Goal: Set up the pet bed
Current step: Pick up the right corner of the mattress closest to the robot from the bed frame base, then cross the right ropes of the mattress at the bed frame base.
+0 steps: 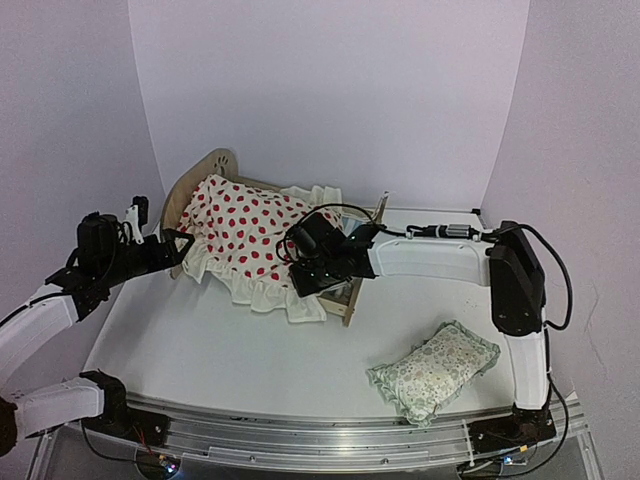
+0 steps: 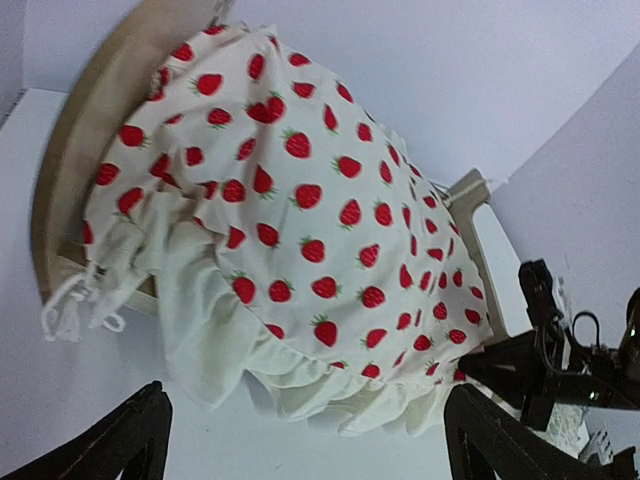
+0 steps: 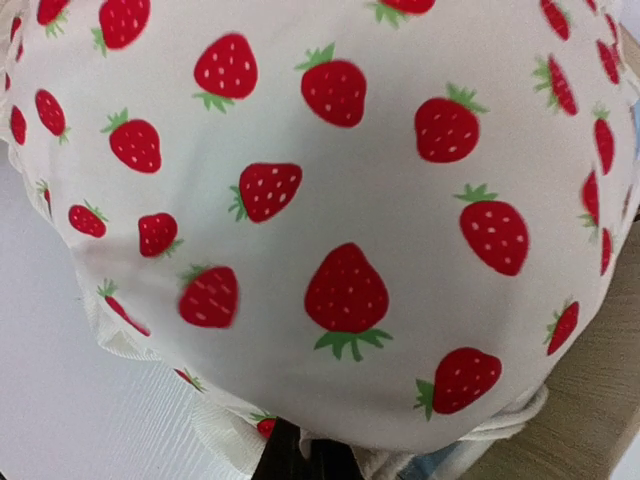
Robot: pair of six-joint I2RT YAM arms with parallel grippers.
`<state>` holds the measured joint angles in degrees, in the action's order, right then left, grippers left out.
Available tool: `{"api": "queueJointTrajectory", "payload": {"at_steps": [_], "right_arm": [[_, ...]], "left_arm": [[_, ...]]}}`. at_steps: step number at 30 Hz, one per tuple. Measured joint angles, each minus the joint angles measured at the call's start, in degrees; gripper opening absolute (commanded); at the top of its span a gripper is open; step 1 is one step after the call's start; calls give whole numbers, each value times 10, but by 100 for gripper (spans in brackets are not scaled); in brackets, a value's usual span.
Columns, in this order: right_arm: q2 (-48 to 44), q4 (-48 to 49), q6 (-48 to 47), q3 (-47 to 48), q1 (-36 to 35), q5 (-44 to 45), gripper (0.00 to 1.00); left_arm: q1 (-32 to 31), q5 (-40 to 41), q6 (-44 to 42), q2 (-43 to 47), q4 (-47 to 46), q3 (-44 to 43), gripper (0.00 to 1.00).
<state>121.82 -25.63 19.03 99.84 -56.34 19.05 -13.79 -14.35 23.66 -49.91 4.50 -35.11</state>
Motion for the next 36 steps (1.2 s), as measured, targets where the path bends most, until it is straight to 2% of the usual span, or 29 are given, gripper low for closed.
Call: {"api": "queueJointTrajectory", "payload": {"at_steps": [4,13,21,29,32,36], "right_arm": [[-38,-2,-11,-1,0,18,0],[-69,-15,-37,35,1,66,0],[-69,-22,-55,102,1,97,0],[-64,-24,-57,109,1,128,0],[-63,-24,-57,109,1,138,0],[-62,-25,-57,109,1,146,0]], "left_arm": [[-55,-10,1,-14,-10,0,90],[-105,-55,-1,-62,-46,2,89],[-227,-52,-46,-87,-165,70,86],[-342,-4,-90,-261,-327,99,86],[-369,21,-103,-337,-383,84,85],[-386,44,-119,-409,-470,62,79]]}}
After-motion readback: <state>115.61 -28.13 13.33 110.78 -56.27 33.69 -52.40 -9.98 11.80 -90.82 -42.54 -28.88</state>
